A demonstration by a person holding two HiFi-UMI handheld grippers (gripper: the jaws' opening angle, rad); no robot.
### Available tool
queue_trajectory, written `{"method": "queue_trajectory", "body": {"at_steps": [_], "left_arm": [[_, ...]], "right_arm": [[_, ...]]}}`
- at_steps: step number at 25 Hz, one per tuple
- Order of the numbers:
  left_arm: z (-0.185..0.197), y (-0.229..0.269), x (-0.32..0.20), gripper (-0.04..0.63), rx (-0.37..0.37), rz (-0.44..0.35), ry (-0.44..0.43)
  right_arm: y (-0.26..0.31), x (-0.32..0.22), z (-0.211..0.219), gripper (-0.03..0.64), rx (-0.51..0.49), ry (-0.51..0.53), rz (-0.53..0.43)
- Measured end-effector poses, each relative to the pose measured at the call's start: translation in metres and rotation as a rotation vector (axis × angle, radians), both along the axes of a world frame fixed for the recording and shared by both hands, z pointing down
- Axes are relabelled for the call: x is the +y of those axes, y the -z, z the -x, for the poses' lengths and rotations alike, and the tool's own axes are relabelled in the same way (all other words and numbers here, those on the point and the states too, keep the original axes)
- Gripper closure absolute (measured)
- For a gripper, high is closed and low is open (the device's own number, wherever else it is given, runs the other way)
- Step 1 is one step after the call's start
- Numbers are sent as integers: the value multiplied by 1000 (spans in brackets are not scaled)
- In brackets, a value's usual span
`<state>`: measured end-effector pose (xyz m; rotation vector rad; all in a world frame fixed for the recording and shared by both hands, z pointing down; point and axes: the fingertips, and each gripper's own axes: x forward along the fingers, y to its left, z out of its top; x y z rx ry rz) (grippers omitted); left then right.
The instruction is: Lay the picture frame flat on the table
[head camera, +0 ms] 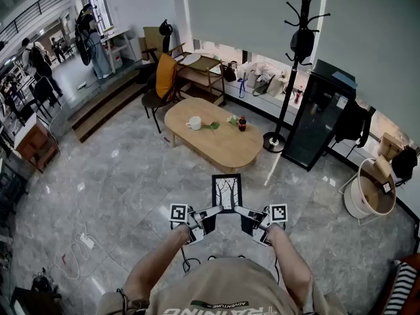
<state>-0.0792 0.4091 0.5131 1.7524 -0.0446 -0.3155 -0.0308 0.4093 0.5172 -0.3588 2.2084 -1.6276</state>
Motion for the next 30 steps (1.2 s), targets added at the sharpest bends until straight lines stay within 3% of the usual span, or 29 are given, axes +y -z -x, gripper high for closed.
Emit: {"method": "queue_trajectory", "body": {"at_steps": [19, 30], "left_arm": [[7, -7, -10, 523, 11, -4, 2], [20, -22, -24, 523, 10, 25, -54]], "right_arm": [[-3, -7, 8, 546, 29, 21, -43], [-18, -21, 21, 546, 24, -29, -19]]}}
